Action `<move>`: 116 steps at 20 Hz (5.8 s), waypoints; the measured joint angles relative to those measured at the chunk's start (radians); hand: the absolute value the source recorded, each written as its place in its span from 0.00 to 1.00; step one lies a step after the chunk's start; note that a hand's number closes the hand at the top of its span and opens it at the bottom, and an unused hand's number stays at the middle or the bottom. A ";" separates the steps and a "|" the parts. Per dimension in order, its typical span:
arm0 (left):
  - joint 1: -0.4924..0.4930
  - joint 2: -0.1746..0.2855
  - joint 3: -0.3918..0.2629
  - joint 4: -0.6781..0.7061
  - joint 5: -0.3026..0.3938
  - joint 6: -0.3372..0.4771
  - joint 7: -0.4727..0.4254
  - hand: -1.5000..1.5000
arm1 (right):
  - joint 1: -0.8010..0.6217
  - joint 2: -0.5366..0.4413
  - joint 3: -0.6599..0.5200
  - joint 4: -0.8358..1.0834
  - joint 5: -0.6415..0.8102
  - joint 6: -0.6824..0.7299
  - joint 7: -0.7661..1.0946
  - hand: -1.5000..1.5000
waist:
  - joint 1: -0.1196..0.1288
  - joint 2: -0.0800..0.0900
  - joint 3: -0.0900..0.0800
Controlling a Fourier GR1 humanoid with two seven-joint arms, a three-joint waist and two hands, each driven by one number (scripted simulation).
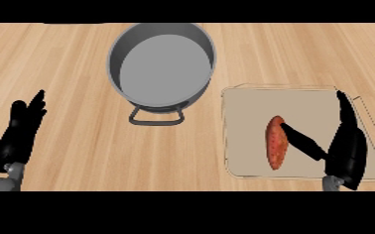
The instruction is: Pick the sweet potato from the tray and place it in the pot
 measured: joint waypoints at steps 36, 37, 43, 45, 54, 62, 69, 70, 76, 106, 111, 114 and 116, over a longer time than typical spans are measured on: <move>-0.049 -0.045 0.005 -0.018 -0.056 -0.020 0.071 0.50 | -0.145 0.177 0.024 -0.194 0.047 0.848 0.620 0.00 | 0.032 0.009 0.010; -0.056 -0.047 0.007 -0.005 -0.059 -0.026 0.070 0.50 | -0.144 0.183 0.021 -0.185 0.054 0.848 0.613 0.00 | 0.030 0.009 0.010; -0.049 -0.051 0.026 -0.010 -0.065 -0.042 0.068 0.50 | -0.169 0.206 -0.022 -0.140 0.083 0.865 0.600 0.00 | 0.033 0.008 0.010; -0.048 -0.054 0.024 -0.023 -0.073 -0.040 0.083 0.50 | -0.153 0.212 -0.037 -0.127 0.088 0.870 0.589 0.00 | 0.031 0.008 0.011; -0.036 -0.062 0.051 -0.045 -0.092 -0.053 0.093 0.50 | -0.160 0.278 -0.074 -0.052 0.116 0.885 0.571 0.00 | 0.032 0.008 0.011; -0.042 -0.080 0.081 -0.044 -0.110 -0.086 0.100 0.50 | -0.144 0.296 -0.111 0.019 0.125 0.868 0.516 0.00 | 0.031 0.009 0.011; -0.040 -0.111 0.093 -0.050 -0.150 -0.096 0.108 0.50 | -0.115 0.298 -0.124 0.029 0.114 0.858 0.494 1.00 | 0.029 0.007 0.011; -0.022 -0.117 0.093 -0.075 -0.158 -0.094 0.113 0.50 | -0.119 0.298 -0.131 0.031 0.111 0.858 0.490 1.00 | 0.029 0.006 0.009; -0.025 -0.154 0.116 -0.060 -0.194 -0.110 0.110 0.50 | -0.146 0.277 -0.121 0.067 0.185 0.836 0.449 1.00 | 0.029 0.004 0.006; -0.034 -0.194 0.163 -0.056 -0.246 -0.150 0.108 0.50 | -0.565 -0.126 -0.213 0.115 0.059 0.796 -0.455 1.00 | 0.033 0.006 0.012; -0.023 -0.191 0.184 -0.055 -0.237 -0.166 0.101 0.50 | -0.666 -0.113 -0.257 0.001 -0.017 0.824 -0.432 1.00 | 0.031 0.005 0.011; -0.028 -0.186 0.194 -0.068 -0.235 -0.183 0.117 0.50 | -0.731 -0.094 -0.241 -0.057 -0.027 0.861 -0.367 1.00 | 0.032 0.006 0.011; -0.036 -0.187 0.199 -0.059 -0.237 -0.188 0.114 0.50 | -0.816 -0.082 -0.230 -0.052 -0.049 0.910 -0.310 1.00 | 0.034 0.006 0.011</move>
